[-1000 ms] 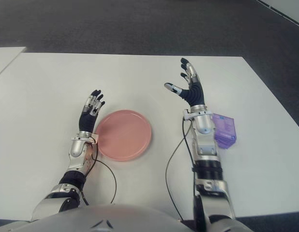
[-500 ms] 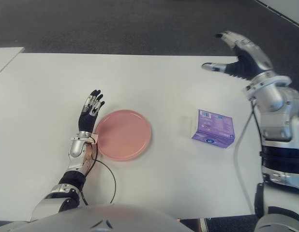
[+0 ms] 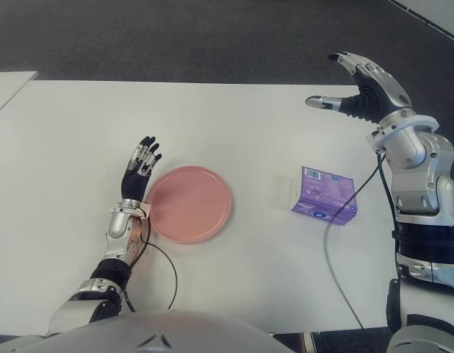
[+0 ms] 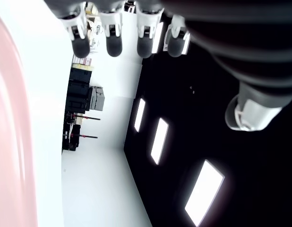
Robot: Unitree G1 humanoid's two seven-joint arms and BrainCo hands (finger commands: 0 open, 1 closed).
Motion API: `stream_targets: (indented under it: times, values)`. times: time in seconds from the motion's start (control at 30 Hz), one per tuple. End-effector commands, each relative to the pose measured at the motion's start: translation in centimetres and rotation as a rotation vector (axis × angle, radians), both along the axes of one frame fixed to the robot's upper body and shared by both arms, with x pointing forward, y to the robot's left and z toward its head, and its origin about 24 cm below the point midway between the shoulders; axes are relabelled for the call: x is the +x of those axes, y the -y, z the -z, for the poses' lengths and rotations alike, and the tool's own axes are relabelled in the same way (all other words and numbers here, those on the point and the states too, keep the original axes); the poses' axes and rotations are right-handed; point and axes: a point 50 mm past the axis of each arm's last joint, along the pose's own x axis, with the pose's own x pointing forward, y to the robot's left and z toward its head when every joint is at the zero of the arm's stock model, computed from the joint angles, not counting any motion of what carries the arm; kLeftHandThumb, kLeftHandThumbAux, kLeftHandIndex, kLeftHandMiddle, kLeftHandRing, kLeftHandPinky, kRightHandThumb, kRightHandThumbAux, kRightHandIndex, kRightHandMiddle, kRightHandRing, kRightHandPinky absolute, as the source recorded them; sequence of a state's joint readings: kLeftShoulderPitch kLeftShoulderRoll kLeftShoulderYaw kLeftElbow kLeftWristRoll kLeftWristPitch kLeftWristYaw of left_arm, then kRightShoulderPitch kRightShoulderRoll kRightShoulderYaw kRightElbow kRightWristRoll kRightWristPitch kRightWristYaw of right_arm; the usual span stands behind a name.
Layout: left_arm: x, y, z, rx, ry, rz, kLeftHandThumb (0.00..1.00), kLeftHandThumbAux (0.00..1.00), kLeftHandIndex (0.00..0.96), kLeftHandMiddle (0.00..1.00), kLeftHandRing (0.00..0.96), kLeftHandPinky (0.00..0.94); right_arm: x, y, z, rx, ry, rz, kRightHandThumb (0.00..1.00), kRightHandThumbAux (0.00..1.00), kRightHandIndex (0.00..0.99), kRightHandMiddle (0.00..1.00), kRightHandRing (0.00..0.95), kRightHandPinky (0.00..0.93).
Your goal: Put the tissue paper into the plate.
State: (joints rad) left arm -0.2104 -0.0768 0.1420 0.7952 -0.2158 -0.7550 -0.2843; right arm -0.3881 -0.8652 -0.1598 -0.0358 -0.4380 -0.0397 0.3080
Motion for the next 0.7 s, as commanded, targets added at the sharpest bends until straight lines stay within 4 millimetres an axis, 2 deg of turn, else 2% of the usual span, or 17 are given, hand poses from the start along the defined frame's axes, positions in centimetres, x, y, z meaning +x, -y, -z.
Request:
stream_targets:
  times: [0.03,0.7]
  values:
    - [-2.00,0.63,2.25,-0.027,-0.098,-0.022,0.000,0.468,0.000,0.000,0.000,0.000,-0.05,0.40,1.06,-0.014,-0.048,0.021,0.396,0.277,0.000,0.000,0.000,0.000]
    - [-1.81,-0.27,1.84,0.001,-0.076,-0.038,0.013,0.461,0.000,0.000,0.000,0.000,-1.04,0.65,0.95,-0.101,-0.196,0.015,0.441,0.279,0.000,0.000,0.000,0.000]
